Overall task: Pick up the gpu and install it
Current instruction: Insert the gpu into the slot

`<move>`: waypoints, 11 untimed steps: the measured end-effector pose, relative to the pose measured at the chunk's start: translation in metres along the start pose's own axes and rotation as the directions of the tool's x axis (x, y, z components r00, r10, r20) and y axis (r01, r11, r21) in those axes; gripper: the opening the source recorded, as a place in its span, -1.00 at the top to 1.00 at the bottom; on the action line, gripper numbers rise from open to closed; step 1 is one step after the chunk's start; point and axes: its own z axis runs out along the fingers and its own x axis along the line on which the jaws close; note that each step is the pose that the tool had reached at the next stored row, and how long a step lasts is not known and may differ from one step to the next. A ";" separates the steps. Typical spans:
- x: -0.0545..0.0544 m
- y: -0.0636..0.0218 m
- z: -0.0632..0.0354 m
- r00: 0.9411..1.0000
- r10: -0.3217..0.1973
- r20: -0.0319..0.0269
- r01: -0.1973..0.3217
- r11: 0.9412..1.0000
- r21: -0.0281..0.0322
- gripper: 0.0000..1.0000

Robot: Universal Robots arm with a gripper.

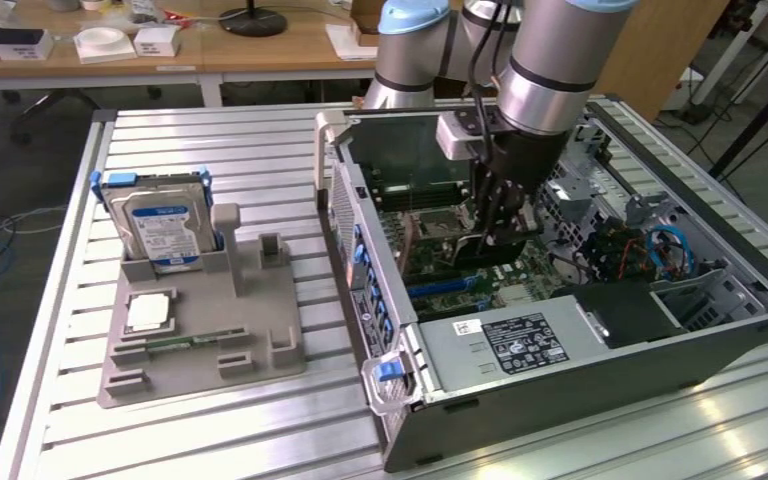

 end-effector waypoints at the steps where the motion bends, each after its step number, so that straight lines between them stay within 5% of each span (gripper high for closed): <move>1: 0.000 0.0003 0.0012 1.000 0.000 0.000 0.000 1.000 0.000 0.47; 11: 0.001 0.0057 0.0080 1.000 -0.005 0.000 0.005 1.000 0.000 0.47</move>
